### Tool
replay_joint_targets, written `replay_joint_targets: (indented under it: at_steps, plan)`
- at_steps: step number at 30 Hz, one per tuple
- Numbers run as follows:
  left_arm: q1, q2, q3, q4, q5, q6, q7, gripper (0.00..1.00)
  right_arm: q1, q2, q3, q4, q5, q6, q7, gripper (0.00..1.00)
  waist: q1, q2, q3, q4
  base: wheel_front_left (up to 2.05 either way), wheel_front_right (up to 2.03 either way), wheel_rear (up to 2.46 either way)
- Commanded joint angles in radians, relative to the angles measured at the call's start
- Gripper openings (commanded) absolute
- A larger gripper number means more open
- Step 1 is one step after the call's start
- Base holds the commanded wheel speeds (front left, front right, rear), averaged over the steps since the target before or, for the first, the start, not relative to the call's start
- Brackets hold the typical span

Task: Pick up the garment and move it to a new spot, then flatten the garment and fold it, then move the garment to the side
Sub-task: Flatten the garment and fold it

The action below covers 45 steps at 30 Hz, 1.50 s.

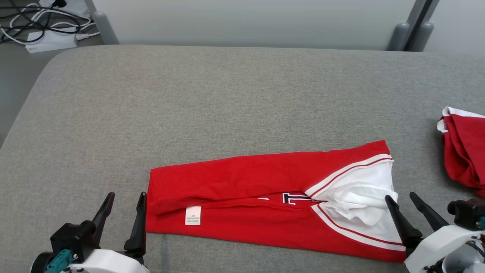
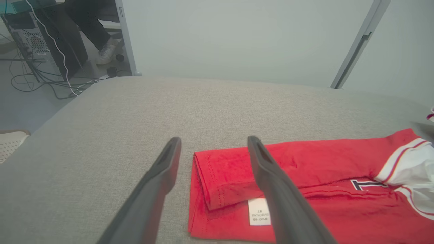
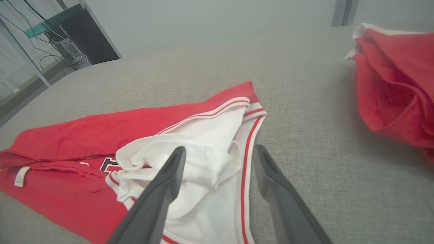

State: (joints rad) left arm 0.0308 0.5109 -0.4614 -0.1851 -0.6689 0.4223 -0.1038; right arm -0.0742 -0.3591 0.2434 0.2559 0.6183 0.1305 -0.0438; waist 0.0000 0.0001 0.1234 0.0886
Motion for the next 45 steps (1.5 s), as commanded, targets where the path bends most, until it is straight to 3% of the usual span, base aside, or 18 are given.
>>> replay_joint_targets:
  at_steps: [1,11,20,21,22,23,29,37,41,45]
  plan:
    - [-0.056,0.017,0.036,-0.016,0.004,-0.004,-0.011,1.00,-0.030,-0.030,0.024,0.005,0.013,0.000,-0.004,1.00,0.0000,-0.0001,0.006,0.011,0.00,0.00,0.00]
    - [-0.076,0.005,0.025,-0.004,0.005,-0.013,-0.017,1.00,-0.144,-0.020,0.122,0.245,0.087,0.000,-0.036,1.00,0.0000,-0.0001,0.026,0.038,0.00,0.00,0.00]
    - [-0.088,0.002,0.026,0.001,-0.002,-0.020,-0.023,1.00,-0.194,0.001,0.219,0.341,0.183,0.000,-0.004,0.98,0.0000,-0.0001,0.039,0.036,0.00,0.00,0.00]
    - [-0.088,0.002,0.026,0.002,-0.003,-0.020,-0.024,1.00,-0.198,0.000,0.229,0.349,0.193,0.000,0.003,0.48,0.0000,-0.0001,0.040,0.034,0.00,0.00,0.00]
    - [-0.089,0.002,0.027,0.003,-0.003,-0.020,-0.025,1.00,-0.203,0.000,0.237,0.353,0.205,0.000,0.006,0.35,0.0000,-0.0001,0.041,0.033,0.00,0.00,0.00]
    - [-0.090,0.002,0.027,0.003,-0.003,-0.021,-0.026,1.00,-0.207,-0.001,0.247,0.357,0.216,0.000,0.010,0.00,0.0000,-0.0001,0.043,0.032,0.00,0.00,0.00]
    - [-0.095,-0.001,0.029,0.005,-0.005,-0.021,-0.033,1.00,-0.217,-0.031,0.256,0.388,0.257,0.000,-0.004,0.00,0.0000,-0.0001,0.051,0.028,0.00,0.00,0.00]
    - [-0.094,-0.004,0.031,0.010,-0.012,-0.025,-0.043,1.00,-0.198,-0.142,0.174,0.434,0.311,0.000,-0.084,0.00,0.0000,-0.0001,0.055,0.017,0.00,0.00,0.00]
    - [-0.096,-0.002,0.033,0.012,-0.012,-0.024,-0.046,1.00,-0.197,-0.173,0.153,0.378,0.330,0.000,-0.100,0.00,0.0000,-0.0001,0.055,0.007,0.00,0.00,0.00]
    - [-0.095,0.000,0.032,0.011,-0.012,-0.023,-0.046,1.00,-0.192,-0.169,0.147,0.206,0.374,0.000,-0.077,0.00,0.0000,-0.0001,0.049,-0.007,0.00,0.00,0.00]
